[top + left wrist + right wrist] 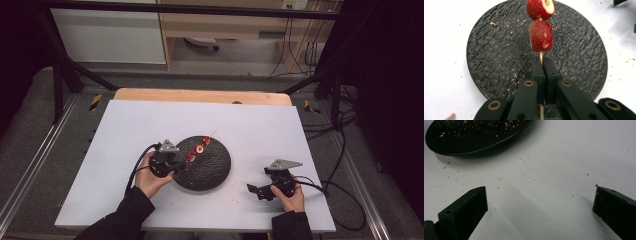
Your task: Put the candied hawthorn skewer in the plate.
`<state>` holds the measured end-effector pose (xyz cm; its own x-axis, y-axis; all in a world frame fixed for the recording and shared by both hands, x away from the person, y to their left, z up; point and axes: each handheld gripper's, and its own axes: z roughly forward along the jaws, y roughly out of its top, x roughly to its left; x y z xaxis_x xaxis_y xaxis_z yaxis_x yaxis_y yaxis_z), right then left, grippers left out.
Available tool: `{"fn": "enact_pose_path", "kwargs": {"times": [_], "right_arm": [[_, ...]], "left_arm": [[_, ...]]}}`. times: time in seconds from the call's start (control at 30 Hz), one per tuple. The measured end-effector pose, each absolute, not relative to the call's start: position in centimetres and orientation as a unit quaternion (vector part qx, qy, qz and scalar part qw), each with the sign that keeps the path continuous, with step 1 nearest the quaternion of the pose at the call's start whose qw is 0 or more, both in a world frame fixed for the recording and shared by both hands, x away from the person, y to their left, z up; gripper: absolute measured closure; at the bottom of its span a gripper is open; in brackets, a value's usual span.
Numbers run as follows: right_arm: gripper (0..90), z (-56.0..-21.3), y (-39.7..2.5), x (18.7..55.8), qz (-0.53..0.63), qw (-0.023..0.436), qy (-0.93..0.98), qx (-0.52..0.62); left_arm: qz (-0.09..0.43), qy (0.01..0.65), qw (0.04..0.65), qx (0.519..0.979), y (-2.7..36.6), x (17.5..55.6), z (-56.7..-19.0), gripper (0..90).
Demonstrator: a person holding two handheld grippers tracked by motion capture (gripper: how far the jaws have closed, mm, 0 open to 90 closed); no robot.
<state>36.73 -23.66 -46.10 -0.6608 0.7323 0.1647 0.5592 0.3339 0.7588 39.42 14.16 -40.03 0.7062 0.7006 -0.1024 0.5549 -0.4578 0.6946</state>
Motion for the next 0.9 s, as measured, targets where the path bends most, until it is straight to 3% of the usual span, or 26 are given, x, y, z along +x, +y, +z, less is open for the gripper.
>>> {"fn": "enact_pose_path", "kwargs": {"times": [0.9], "right_arm": [[0.6,-46.2,-23.9,36.6,0.42,0.102,0.808,0.4]], "left_arm": [[0.1,0.379,0.292,0.872,11.9,40.4,-42.0,88.3]]}}
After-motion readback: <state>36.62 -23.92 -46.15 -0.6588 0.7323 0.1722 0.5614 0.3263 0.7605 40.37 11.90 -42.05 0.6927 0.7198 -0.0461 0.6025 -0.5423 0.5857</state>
